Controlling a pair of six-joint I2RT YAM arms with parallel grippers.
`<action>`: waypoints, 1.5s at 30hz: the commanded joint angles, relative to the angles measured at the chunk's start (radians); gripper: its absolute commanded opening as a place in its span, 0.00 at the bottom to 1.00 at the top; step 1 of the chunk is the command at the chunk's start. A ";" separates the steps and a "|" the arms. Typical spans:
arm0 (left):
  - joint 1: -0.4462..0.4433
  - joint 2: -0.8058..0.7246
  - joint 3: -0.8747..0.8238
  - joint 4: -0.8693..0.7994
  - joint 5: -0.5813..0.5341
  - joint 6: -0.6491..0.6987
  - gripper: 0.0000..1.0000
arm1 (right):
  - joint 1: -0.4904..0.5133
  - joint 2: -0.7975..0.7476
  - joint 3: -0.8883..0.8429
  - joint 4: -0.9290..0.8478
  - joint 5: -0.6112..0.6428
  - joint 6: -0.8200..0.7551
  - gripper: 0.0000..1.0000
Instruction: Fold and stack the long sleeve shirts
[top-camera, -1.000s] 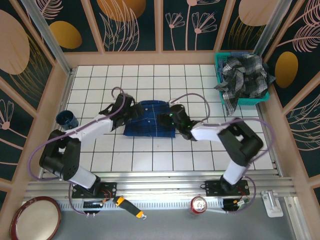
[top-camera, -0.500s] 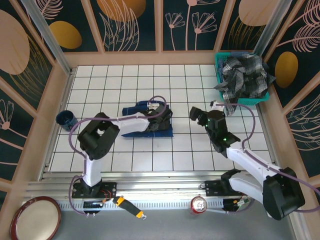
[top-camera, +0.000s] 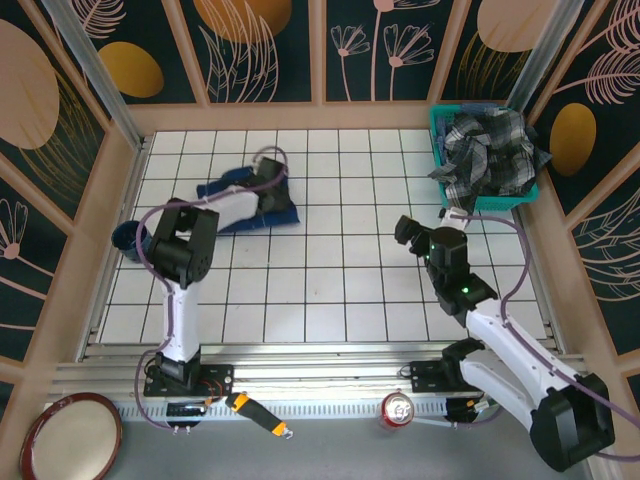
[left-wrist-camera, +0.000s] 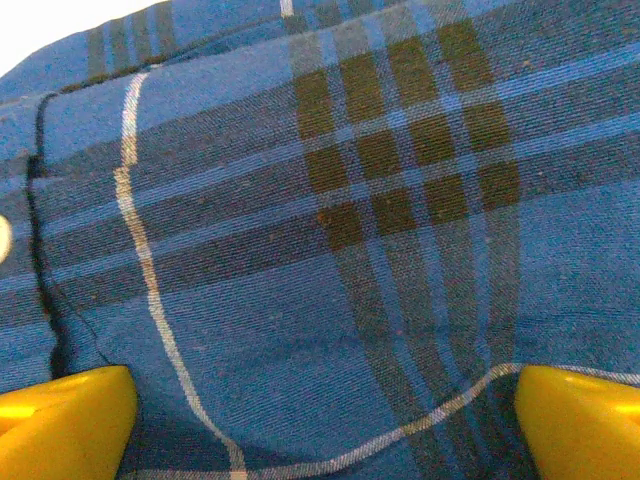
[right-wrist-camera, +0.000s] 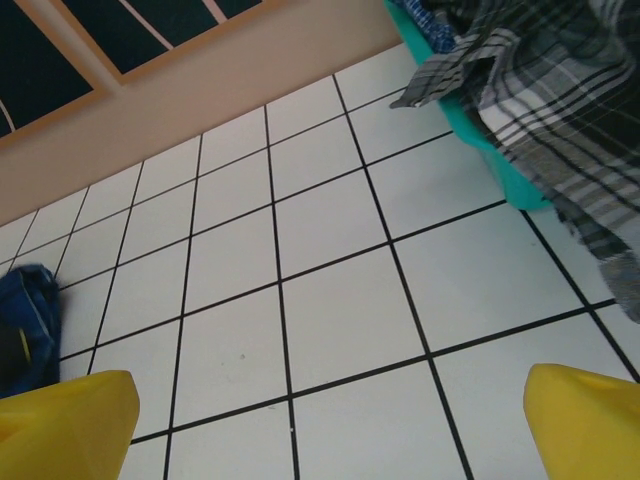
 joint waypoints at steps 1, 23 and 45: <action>0.088 0.078 0.159 -0.088 0.136 0.139 0.99 | -0.008 -0.055 0.025 -0.086 0.065 -0.002 0.99; 0.054 -0.356 -0.291 0.181 0.331 -0.667 0.99 | -0.012 -0.103 0.036 -0.043 -0.006 -0.093 0.99; 0.288 0.132 0.208 -0.145 0.044 -0.455 0.98 | -0.013 -0.105 0.111 -0.106 -0.047 -0.175 0.99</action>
